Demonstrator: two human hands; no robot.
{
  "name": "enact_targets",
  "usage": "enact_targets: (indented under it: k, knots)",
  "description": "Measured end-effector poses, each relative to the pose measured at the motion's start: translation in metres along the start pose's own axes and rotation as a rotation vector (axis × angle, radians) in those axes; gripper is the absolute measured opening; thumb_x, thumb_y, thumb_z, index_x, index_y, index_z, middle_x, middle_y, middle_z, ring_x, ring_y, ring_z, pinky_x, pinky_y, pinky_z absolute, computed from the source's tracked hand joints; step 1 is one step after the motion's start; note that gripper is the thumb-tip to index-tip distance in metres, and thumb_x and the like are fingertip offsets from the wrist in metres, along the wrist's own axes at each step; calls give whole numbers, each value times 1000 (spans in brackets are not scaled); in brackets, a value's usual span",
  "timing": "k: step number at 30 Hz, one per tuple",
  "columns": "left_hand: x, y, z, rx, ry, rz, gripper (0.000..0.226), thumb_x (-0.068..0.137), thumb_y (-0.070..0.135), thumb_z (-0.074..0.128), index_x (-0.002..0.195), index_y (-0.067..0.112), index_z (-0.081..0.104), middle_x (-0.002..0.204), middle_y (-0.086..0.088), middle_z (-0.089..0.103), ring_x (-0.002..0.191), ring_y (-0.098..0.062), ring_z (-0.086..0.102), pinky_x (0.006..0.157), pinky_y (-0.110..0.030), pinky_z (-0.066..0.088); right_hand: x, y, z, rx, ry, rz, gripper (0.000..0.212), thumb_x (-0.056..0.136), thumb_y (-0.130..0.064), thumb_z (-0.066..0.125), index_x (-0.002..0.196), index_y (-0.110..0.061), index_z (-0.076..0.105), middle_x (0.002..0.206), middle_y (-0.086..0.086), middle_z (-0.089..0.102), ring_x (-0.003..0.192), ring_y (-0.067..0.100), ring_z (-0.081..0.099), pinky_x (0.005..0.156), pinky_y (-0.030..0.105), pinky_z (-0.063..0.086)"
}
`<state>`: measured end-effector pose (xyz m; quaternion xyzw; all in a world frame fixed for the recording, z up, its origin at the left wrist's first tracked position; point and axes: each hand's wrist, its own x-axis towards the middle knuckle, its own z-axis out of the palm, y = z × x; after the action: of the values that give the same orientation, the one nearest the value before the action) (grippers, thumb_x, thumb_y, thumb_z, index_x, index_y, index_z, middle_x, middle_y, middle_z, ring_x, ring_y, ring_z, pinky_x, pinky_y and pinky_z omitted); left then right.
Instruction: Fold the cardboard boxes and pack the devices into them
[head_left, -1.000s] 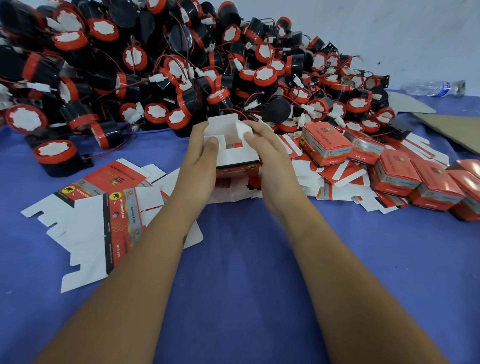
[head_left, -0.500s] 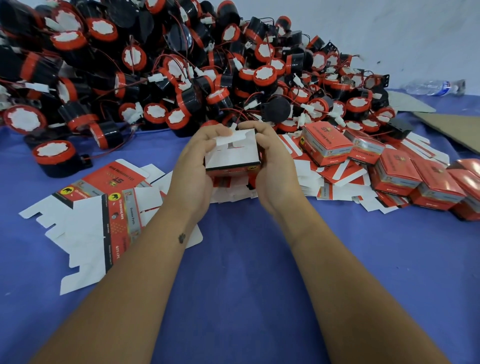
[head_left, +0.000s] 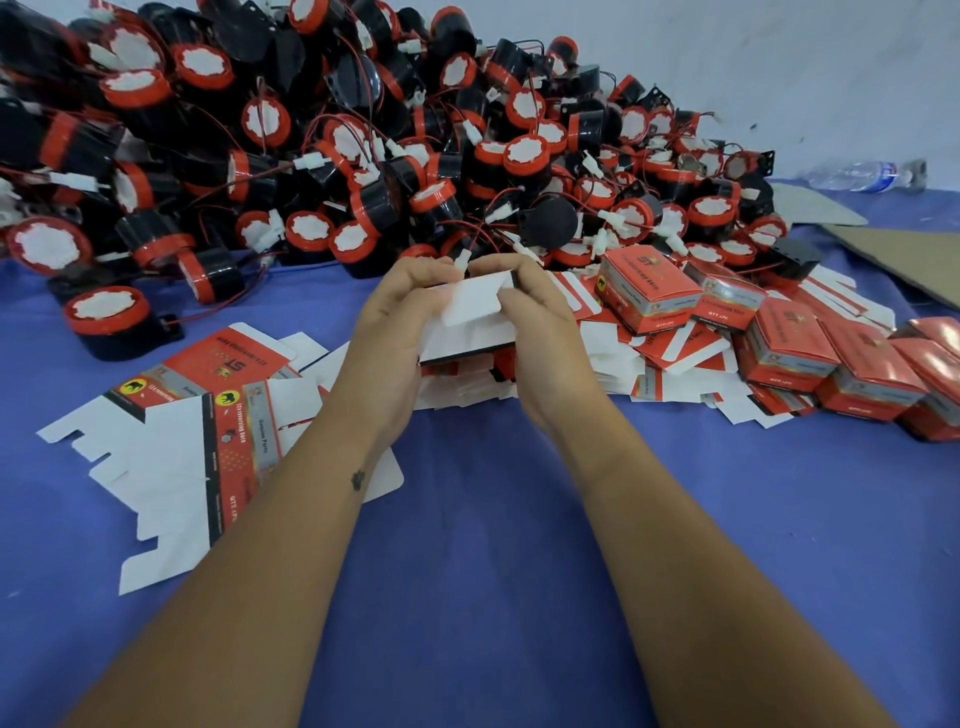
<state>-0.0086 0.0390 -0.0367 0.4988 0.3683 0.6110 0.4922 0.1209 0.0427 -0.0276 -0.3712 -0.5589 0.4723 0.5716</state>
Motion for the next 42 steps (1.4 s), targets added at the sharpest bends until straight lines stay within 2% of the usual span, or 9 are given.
enact_targets:
  k: [6,13,20,23,28,31,34,37,42]
  knots:
    - [-4,-3,4,136,22,-23,31,92,35,55,122,40,57,124,7,63,113,-16,62,93,-41,57,3,-5,-6,153,11,105,28,89,-17,52,113,-18,66,111,11,67,98,22,65,86,42,55]
    - [-7,1,4,260,47,42,39,91,10,59,118,38,59,119,11,63,94,4,64,67,-12,52,2,-6,-7,-295,75,-110,27,86,-5,66,102,-27,63,106,-7,64,96,5,60,76,22,55]
    - [-7,0,4,413,79,138,38,98,12,58,132,31,52,136,8,53,124,-9,53,100,-33,51,-1,1,-2,-358,143,-160,26,95,-20,60,120,-27,60,123,-10,60,117,7,54,101,36,48]
    - [-9,-1,8,401,-23,101,52,104,26,49,146,47,25,157,10,29,144,-10,31,118,-40,33,0,1,-2,-161,119,-36,26,101,-29,52,125,-24,60,121,-13,61,110,-7,55,91,14,45]
    - [-6,-3,7,199,-32,-10,76,89,61,37,156,43,5,148,26,30,129,12,41,96,-14,44,0,-5,-6,-45,140,-106,15,94,-8,55,98,-11,69,115,-6,65,106,-3,59,83,10,46]
    - [-2,-4,3,212,51,-54,50,101,46,50,148,39,37,134,18,58,121,-8,58,91,-28,56,1,-7,-3,31,103,-124,20,77,-6,55,92,-14,67,131,-1,58,122,12,55,91,24,52]
    - [5,-1,-5,-15,228,-59,25,93,23,61,117,19,66,102,9,75,98,-12,72,76,-29,60,-1,-4,0,-6,91,-134,37,80,-5,54,113,-20,63,128,-11,56,118,-7,52,92,17,48]
    - [14,0,-17,-294,429,-108,35,90,11,67,124,3,61,109,-3,73,107,-18,69,85,-30,59,4,5,-3,-283,187,-94,41,89,-2,54,120,-28,59,120,-23,53,109,-19,46,99,20,43]
    - [19,0,-16,-440,590,-170,45,92,19,70,129,11,47,127,-9,63,111,-24,67,95,-36,57,36,3,0,-631,167,-84,41,89,-2,53,126,-18,59,127,-4,54,120,11,47,98,25,40]
